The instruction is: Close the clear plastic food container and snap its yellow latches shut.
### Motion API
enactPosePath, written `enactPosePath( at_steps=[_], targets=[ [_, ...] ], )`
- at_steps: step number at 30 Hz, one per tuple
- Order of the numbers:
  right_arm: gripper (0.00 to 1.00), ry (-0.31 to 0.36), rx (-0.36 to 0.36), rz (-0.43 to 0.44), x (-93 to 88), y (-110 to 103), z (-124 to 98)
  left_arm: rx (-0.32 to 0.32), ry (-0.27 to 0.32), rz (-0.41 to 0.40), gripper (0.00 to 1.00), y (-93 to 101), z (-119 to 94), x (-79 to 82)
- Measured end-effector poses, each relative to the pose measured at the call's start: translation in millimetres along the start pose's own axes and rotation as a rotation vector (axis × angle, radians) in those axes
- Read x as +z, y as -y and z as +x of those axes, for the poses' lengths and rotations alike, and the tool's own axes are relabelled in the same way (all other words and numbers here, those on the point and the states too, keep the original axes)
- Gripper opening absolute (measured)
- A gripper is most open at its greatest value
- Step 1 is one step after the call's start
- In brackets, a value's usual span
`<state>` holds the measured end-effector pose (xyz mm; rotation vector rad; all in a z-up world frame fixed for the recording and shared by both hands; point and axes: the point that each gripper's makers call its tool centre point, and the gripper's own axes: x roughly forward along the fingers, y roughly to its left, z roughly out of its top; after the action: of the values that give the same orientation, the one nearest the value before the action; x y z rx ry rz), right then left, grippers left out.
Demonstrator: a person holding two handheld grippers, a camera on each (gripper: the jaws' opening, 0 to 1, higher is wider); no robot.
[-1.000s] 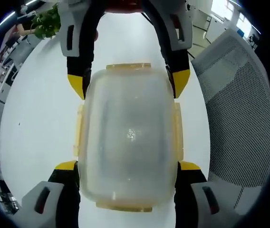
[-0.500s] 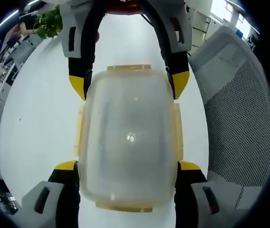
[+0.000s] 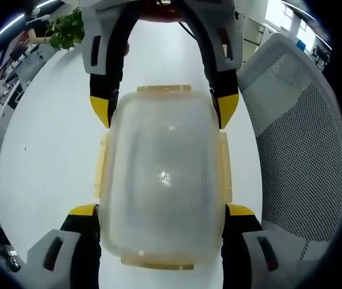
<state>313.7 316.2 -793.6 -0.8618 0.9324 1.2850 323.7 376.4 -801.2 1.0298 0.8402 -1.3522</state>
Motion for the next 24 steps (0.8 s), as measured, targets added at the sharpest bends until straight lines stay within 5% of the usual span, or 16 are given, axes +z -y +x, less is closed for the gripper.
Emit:
enactPosePath(
  at_steps=[16, 24],
  targets=[
    [0.78, -0.062, -0.008, 0.007, 0.6, 2.3, 2.1, -0.007, 0.006, 0.01, 0.83, -2.8, 0.2, -0.5],
    [0.78, -0.025, -0.007, 0.007, 10.8, 6.2, 5.3, -0.002, 0.019, -0.001, 0.84, -6.5, -5.2, -11.2]
  ],
)
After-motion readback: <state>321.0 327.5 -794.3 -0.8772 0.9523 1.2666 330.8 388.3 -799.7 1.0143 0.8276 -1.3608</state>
